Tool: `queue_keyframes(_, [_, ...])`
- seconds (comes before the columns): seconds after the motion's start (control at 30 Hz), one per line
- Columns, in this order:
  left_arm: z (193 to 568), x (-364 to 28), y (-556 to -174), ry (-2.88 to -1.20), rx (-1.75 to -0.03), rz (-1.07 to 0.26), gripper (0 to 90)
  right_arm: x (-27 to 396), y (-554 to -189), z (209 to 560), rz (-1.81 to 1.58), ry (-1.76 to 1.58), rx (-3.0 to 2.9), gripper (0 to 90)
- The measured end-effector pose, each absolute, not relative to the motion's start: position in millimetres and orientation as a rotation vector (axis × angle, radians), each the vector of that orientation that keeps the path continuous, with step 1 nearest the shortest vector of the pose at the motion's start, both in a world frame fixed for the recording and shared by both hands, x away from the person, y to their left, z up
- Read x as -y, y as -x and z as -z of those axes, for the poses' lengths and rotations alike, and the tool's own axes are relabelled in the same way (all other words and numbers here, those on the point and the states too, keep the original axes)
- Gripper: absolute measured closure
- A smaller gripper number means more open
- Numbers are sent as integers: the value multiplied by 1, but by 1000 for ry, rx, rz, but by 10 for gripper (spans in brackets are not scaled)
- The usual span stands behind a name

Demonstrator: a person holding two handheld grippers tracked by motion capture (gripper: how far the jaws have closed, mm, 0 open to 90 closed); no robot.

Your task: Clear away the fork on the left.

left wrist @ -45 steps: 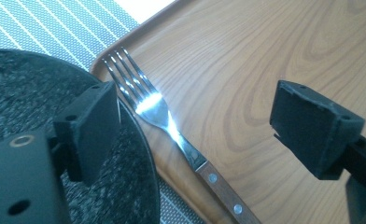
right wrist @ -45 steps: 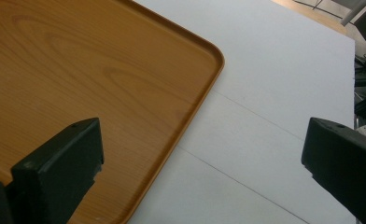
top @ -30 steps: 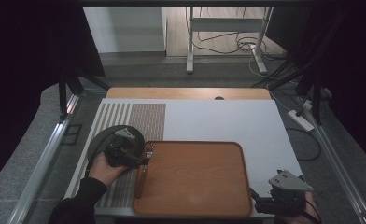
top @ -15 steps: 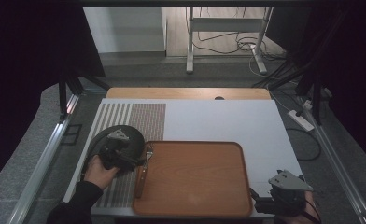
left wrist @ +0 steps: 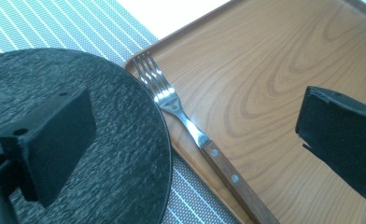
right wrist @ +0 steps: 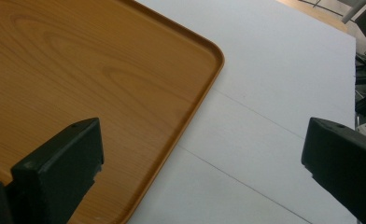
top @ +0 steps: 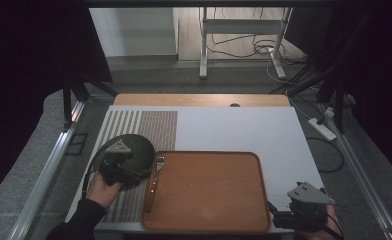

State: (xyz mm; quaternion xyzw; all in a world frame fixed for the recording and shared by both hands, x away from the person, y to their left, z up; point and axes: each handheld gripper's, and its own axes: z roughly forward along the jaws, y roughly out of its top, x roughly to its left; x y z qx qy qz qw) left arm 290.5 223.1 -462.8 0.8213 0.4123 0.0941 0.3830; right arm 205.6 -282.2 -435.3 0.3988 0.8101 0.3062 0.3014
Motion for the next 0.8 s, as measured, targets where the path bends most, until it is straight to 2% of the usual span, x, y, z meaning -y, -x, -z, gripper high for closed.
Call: queue_keyframes(0.8, [461,-239,-265,-2047,-1077,-262,0,291,-211,433,-895,-1145,-2161,0])
